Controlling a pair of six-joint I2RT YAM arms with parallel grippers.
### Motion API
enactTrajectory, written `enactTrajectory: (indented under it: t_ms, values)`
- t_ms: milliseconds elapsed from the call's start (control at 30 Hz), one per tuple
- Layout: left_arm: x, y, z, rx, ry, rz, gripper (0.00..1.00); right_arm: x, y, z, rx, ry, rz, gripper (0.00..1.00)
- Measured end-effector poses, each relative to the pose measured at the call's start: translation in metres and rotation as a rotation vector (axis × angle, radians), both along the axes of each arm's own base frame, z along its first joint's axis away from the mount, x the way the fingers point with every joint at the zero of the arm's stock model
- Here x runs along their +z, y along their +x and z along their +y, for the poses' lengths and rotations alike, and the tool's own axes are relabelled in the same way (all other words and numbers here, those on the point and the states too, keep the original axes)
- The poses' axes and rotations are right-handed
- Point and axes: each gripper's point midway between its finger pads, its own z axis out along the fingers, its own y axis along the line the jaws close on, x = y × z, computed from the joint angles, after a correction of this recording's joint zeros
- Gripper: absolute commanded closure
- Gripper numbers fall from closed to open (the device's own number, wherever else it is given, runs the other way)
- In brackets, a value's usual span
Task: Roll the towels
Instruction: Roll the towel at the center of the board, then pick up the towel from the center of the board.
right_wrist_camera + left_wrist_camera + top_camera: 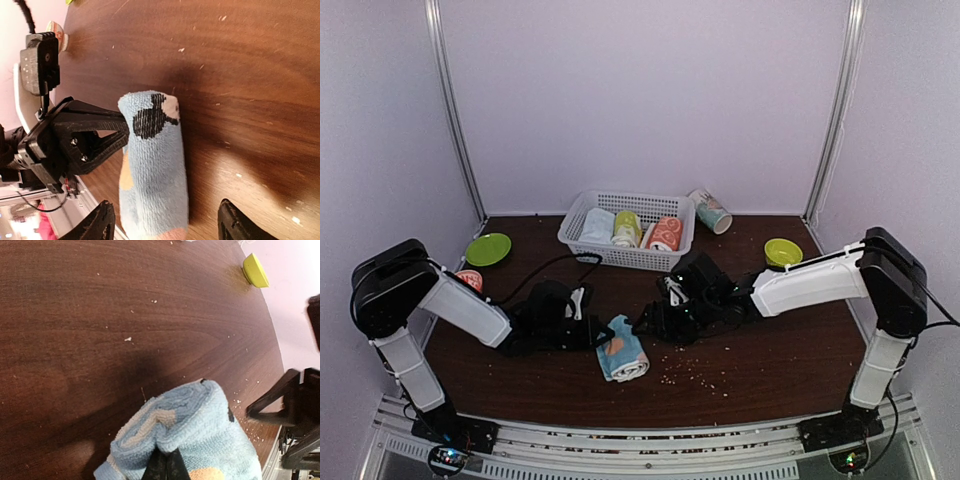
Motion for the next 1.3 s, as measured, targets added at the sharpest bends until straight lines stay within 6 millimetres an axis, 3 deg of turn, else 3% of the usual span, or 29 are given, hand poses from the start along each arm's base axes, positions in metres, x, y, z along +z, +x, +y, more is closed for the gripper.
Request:
enactTrajectory:
  t_ms: [267,533,900,1033,1200,1300]
  values:
    - [0.0,-0.001,0.002,0.009,-0.016,-0.004,1.0,-0.026,-0.002,0.03,0.007,0.172,0.136,0.29]
    - [-0.001,-0.001,0.002,0.017,-0.034,-0.003,1.0,-0.034,-0.004,0.047,0.035,0.221,0.189,0.39]
    - [-0.002,-0.001,0.003,0.023,-0.053,-0.005,1.0,-0.047,-0.016,0.069,0.099,0.086,0.181,0.77]
    - [-0.002,-0.002,0.004,0.026,-0.061,-0.007,1.0,-0.05,-0.017,0.067,0.091,0.065,0.188,1.0]
    - [-0.001,-0.002,0.005,0.027,-0.062,-0.005,0.99,-0.049,-0.017,0.067,0.091,0.043,0.182,1.0]
    - [0.002,-0.005,0.009,0.024,-0.042,0.0,0.75,-0.048,-0.014,0.065,0.098,0.002,0.151,1.0]
